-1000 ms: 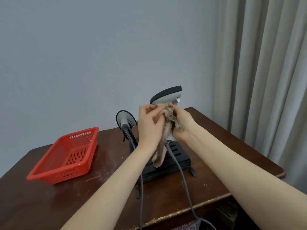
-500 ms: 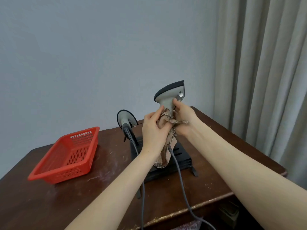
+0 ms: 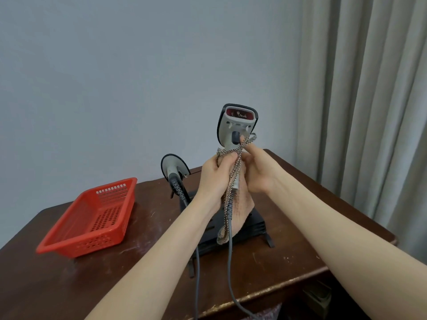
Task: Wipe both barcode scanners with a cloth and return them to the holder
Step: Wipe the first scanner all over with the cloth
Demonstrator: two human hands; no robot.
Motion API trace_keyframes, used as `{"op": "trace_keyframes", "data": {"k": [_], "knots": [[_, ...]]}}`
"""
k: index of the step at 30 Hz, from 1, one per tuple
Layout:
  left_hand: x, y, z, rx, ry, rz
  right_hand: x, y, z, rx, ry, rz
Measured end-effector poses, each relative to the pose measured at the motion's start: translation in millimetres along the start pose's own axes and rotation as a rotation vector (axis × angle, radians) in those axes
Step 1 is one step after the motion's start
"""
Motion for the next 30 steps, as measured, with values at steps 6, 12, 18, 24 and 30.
{"op": "trace_keyframes", "data": {"k": [6, 12, 18, 24, 30], "knots": [[-4.6, -1.3, -3.6, -0.008, -0.03, -0.019, 9.1, 5.9, -0.7, -0.065, -0.089, 0.06], [-20.1, -6.0, -20.9, 0.127, -0.429, -0.147, 21.2, 0.0, -9.7, -0.104, -0.271, 0.121], [-40.5, -4.9, -27.9, 0.143, -0.379, -0.254, 23.3, -1.4, -16.1, -0.045, -0.286, 0.158], [-64.0, -0.3, -26.4, 0.193, 0.041, -0.436, 17.8, -2.8, -6.4, -0.09, -0.191, 0.07], [-14.9, 9.8, -45.5, 0.353, -0.215, -0.282, 25.6, -3.0, -7.4, -0.163, -0.209, 0.061]]}}
Point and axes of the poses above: each hand's wrist, its own y-axis away from the middle knuckle, its own x-axis out of the palm, z = x × y, the point moved 9 cm from there along -y, towards the middle knuckle, and after that the axes turned 11 degrees about z, right-handed, at the moved point
